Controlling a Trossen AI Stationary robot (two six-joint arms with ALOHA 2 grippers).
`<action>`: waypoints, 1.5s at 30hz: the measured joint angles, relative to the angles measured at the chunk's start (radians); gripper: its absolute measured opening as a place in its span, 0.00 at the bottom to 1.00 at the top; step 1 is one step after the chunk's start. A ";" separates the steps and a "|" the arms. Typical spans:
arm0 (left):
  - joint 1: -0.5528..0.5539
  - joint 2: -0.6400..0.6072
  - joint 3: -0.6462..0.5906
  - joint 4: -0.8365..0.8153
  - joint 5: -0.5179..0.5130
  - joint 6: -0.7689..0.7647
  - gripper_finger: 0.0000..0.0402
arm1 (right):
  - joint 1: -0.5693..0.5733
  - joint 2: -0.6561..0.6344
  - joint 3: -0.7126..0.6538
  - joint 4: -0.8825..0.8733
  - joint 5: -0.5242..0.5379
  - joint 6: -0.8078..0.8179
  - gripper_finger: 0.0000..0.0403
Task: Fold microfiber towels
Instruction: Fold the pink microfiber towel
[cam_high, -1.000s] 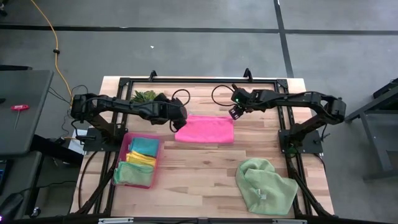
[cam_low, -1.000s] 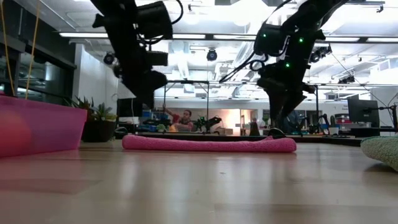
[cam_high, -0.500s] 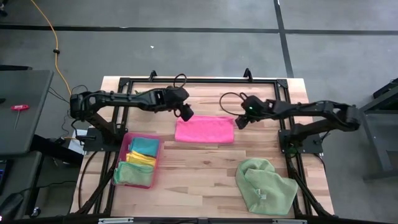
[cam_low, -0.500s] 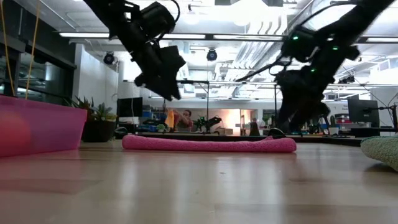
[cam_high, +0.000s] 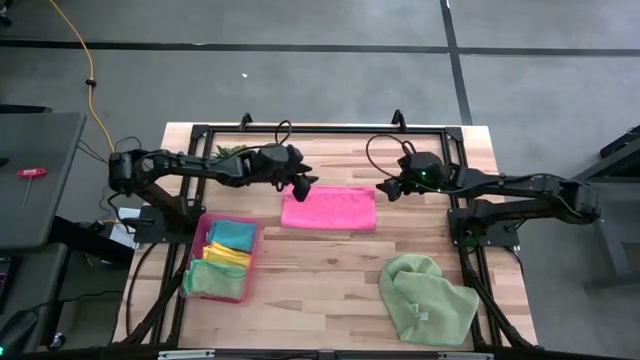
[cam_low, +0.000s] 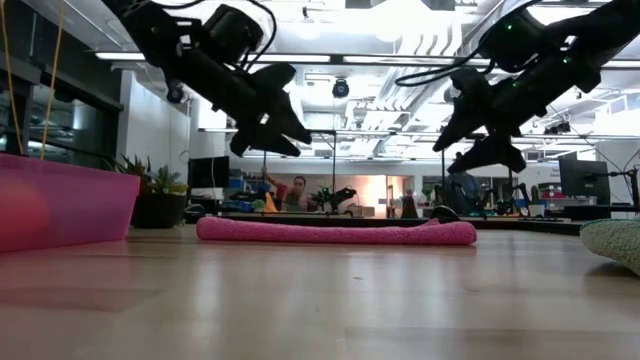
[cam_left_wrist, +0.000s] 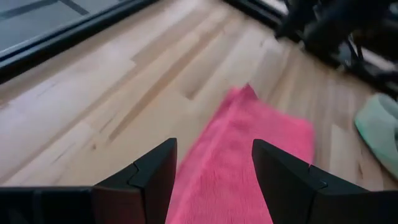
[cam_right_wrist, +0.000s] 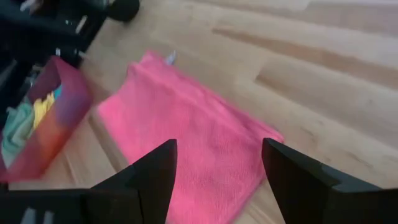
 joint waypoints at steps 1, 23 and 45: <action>0.000 -0.008 0.000 -0.019 0.004 0.010 0.50 | -0.001 0.003 0.000 0.013 0.016 0.013 0.56; 0.003 0.015 0.107 -0.897 -0.072 -0.343 0.50 | -0.007 0.010 0.000 0.029 0.106 0.139 0.56; -0.001 0.160 0.104 -0.754 -0.049 -0.464 0.50 | -0.007 0.010 0.000 0.031 0.103 0.124 0.56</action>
